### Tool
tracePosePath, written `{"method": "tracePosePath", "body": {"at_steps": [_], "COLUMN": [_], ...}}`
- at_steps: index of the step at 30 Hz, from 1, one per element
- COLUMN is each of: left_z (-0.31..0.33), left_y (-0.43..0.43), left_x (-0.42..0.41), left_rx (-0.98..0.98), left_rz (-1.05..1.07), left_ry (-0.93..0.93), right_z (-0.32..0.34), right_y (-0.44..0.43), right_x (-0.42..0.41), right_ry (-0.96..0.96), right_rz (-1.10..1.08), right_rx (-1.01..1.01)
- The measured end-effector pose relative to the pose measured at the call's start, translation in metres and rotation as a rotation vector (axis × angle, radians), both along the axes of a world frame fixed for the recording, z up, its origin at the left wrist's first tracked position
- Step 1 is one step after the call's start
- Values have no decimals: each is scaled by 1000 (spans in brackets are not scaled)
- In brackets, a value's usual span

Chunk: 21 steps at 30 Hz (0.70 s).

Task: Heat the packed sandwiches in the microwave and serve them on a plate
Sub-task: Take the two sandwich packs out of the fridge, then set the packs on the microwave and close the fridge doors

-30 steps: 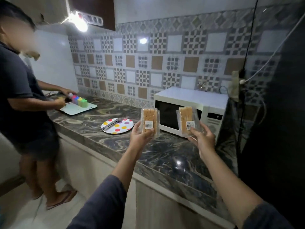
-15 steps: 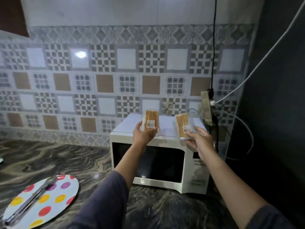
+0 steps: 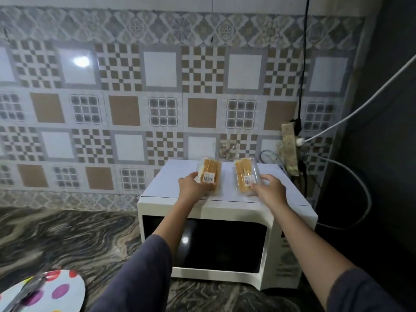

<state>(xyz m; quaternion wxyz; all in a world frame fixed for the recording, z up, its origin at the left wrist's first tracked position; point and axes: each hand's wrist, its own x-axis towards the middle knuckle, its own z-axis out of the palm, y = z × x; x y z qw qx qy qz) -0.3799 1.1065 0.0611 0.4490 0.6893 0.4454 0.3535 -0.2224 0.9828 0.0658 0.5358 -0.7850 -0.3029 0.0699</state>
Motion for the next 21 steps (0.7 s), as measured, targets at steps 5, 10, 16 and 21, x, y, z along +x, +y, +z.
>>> {"method": "tracePosePath", "body": {"at_steps": [5,10,16,21], "left_z": [0,-1,5,15], "left_y": [4,-2,-40,-116], "left_x": [-3,-7,-15,-24], "left_rx": [110,174,347,328], "left_rz": [-18,8,95,-26], "left_ry": [150,143,23,-69], "right_z": [3,2,1,4], "right_y": [3,-9,-62,-144], "right_x": [8,3,-22,-49], "right_ry": [-72,-93,-91,-53], "right_rz": [15,3,-1,-30], "right_rx": [-114,-111,-108,-82]}}
